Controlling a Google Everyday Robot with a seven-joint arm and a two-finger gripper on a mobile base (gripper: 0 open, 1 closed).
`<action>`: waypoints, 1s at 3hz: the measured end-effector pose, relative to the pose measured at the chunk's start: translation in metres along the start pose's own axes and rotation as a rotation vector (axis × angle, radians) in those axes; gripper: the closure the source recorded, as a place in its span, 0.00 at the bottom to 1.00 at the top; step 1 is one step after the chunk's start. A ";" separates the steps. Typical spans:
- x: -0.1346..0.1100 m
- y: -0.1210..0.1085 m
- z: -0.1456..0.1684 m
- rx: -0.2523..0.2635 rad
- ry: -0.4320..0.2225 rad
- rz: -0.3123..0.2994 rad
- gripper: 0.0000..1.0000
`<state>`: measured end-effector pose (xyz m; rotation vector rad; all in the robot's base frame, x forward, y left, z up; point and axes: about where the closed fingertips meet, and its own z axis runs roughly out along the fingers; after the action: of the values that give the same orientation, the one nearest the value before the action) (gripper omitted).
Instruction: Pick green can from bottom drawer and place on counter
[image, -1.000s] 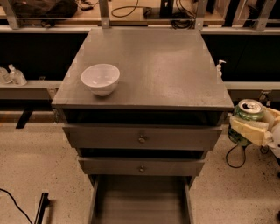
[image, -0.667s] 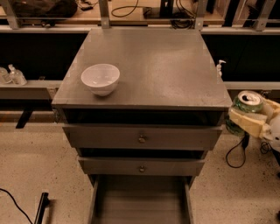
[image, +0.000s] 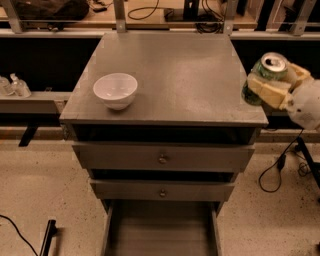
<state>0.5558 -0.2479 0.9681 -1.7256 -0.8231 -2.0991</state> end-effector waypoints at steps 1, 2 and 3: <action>0.016 -0.003 0.070 0.082 0.040 0.000 1.00; 0.004 -0.016 0.110 0.125 0.017 0.017 1.00; -0.020 -0.035 0.136 0.174 -0.034 0.037 1.00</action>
Offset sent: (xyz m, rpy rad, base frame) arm 0.1094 0.1138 -0.0008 -0.0174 0.0554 0.1636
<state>0.6485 -0.1408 0.9563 -1.6757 -0.9458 -1.9183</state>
